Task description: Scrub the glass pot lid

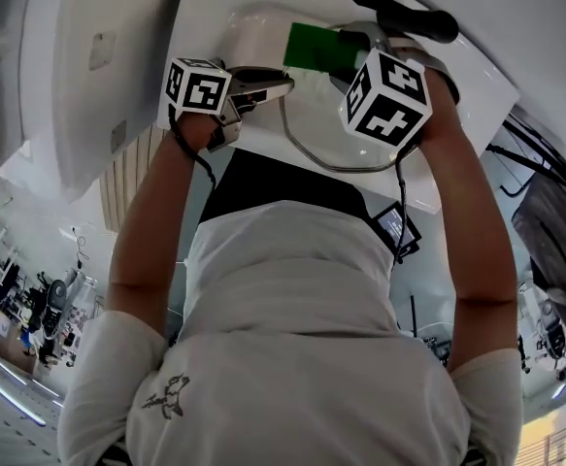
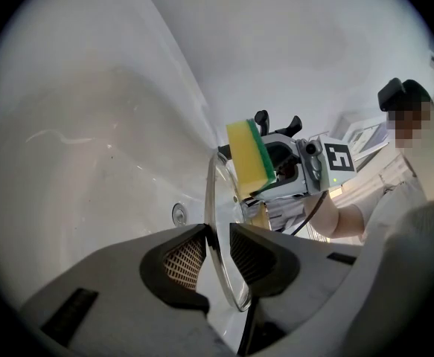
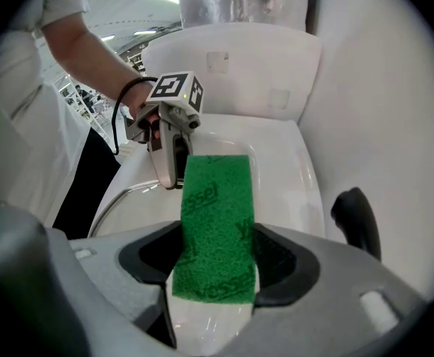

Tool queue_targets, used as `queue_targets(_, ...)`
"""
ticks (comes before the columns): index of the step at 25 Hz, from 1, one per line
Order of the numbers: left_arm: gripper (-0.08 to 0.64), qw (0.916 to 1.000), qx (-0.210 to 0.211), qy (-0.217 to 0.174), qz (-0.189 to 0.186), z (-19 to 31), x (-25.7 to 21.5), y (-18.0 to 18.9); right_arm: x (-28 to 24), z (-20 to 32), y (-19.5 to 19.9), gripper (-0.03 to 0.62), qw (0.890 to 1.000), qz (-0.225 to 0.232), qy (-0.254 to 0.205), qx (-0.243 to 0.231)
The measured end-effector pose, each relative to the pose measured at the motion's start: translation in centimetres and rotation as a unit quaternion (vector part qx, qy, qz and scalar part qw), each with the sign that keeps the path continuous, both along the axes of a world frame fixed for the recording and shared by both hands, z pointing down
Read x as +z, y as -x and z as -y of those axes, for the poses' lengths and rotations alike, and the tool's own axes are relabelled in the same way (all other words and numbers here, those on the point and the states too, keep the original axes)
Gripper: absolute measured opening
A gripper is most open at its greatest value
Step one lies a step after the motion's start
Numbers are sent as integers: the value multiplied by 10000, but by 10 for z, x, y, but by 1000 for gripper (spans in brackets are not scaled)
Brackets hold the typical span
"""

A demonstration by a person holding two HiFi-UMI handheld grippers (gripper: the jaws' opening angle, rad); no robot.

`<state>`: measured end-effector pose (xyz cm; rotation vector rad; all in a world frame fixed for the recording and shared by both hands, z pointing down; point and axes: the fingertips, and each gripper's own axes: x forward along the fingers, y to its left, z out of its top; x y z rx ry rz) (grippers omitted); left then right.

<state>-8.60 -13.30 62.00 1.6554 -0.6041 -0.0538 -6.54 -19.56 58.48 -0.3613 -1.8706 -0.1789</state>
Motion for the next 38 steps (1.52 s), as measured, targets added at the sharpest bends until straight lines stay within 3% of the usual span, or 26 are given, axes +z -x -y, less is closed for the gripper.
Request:
queue_targets(7, 98, 10000, 29, 1, -21, 1, -1, -1, -5, 14, -33, 291, 9995, -120, -58, 291)
queue_targets(13, 98, 10000, 37, 13, -24, 0, 0, -2, -2, 31, -86, 291, 9960, -304, -27, 840)
queue_targets(20, 98, 10000, 91, 11, 20, 0, 1, -1, 8, 42, -168, 291, 9815, -605, 174, 1808)
queue_targets(24, 98, 9999, 128, 13, 35, -1, 1, -1, 20, 40, -222, 291, 9725, -1073, 123, 2062)
queue_targets(27, 98, 9999, 157, 12, 51, -1, 1, -1, 23, 38, -240, 291, 9687, -1267, 86, 2133)
queue_targets(30, 98, 9997, 218, -14, 90, -1, 0, -2, 13, 43, -223, 293, 9737, -1130, -78, 1976)
queue_targets(33, 98, 9996, 254, -34, 119, -1, 0, -3, 1, 47, -172, 293, 9835, -707, -174, 1658)
queue_targets(38, 98, 9994, 294, -39, 161, -1, 0, -4, -2, 37, -83, 293, 9965, -324, -613, 467)
